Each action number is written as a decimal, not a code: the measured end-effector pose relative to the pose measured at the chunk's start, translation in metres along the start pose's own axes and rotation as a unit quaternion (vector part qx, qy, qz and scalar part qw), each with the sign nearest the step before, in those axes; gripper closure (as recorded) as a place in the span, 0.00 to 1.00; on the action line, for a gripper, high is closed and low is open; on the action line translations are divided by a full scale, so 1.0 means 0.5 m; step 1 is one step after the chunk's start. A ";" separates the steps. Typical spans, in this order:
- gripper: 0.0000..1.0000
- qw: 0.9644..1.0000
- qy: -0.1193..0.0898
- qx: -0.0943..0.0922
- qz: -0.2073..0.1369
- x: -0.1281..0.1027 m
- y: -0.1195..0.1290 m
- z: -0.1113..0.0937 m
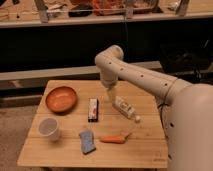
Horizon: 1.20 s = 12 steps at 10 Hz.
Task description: Move the arm in a circular motion
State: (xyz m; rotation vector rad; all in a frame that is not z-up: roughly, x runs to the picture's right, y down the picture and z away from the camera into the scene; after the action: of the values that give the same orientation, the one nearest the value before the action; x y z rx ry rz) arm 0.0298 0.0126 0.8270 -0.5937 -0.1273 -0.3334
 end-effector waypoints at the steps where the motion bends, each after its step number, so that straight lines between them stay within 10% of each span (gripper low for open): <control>1: 0.20 1.000 0.008 0.002 0.019 0.059 -0.022 -0.002; 7: 0.20 0.993 0.044 -0.010 0.113 0.292 0.107 -0.043; 12: 0.20 0.983 0.049 -0.012 0.177 0.249 0.360 -0.097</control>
State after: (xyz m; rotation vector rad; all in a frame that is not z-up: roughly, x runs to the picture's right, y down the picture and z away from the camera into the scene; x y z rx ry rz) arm 0.2097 0.0914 0.7187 -0.6102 0.0777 -0.0181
